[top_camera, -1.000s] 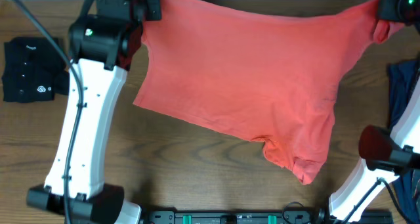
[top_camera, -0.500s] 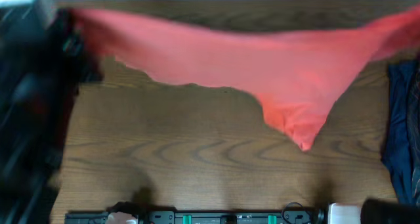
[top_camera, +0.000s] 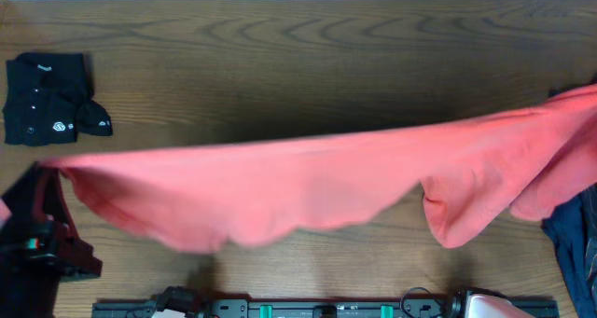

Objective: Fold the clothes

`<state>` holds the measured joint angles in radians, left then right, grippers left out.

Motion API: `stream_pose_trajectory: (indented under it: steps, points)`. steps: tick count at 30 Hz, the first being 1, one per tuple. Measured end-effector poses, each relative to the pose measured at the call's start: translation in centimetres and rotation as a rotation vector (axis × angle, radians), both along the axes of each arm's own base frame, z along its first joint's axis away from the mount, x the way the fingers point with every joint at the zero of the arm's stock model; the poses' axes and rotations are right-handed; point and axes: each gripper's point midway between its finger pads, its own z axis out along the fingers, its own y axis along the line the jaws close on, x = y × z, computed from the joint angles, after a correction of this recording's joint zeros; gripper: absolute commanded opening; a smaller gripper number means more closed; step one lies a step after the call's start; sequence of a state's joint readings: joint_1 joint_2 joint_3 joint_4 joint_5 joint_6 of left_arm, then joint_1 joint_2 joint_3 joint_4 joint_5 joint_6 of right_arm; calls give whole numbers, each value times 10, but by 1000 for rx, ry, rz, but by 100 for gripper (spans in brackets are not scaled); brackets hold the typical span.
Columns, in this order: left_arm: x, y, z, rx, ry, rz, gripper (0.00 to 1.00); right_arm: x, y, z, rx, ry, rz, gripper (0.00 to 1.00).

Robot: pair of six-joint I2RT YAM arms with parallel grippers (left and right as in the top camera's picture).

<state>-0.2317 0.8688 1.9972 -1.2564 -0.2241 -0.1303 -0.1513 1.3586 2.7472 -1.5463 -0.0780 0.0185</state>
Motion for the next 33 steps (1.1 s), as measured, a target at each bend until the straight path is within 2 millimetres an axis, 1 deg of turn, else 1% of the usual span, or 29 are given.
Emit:
stream_pose_trajectory:
  steps: [3,6,10,12,14,16,21,22,25,29,33]
  points:
    - [-4,1,-18,6,75,2,6,4,-1,-10,7,46,0,1]
    - [-7,2,-27,-2,113,8,6,10,-2,-17,14,75,-1,1]
    - [-6,3,-24,-8,100,18,6,15,-2,-11,12,54,-1,1]
    - [-5,4,-21,-12,86,24,6,14,-2,-7,9,36,-1,1]
    - [-4,4,-18,-16,73,27,6,9,-2,-1,4,13,-6,1]
    - [-4,4,-17,-19,69,29,6,-2,-2,2,0,-5,-14,1]
    - [-4,5,-18,-24,73,34,6,-38,-3,-13,28,27,-55,1]
    - [-4,5,-18,-24,74,35,6,-47,-3,-14,37,23,-63,1]
    - [-5,5,-21,-21,87,35,6,-64,-3,-10,60,-14,-82,1]
    - [-8,6,-29,-19,120,37,6,-68,-3,-12,73,-14,-90,1]
    - [-9,6,-31,-22,127,38,6,-59,-5,-22,86,35,-95,1]
